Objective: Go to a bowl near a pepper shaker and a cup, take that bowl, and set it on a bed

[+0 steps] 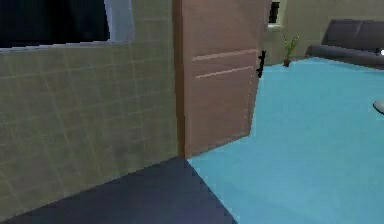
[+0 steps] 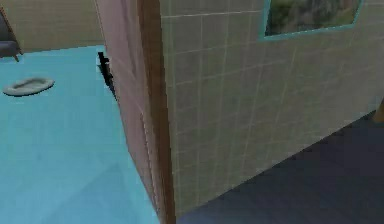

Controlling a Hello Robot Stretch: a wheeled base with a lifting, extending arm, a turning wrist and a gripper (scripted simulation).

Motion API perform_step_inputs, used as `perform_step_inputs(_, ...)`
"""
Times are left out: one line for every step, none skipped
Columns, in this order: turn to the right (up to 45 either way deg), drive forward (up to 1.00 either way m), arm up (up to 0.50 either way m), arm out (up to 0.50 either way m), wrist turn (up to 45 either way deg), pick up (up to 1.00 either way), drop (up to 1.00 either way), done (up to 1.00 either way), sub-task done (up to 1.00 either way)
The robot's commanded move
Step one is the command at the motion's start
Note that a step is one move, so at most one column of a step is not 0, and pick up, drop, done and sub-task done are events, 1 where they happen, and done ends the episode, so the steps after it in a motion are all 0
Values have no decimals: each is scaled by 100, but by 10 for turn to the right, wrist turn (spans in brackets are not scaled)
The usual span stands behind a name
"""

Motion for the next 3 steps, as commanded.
perform_step_inputs(0,55,0,0,0,0,0,0,0)
perform_step_inputs(450,0,0,0,0,0,0,0,0)
perform_step_inputs(180,0,0,0,0,0,0,0,0)
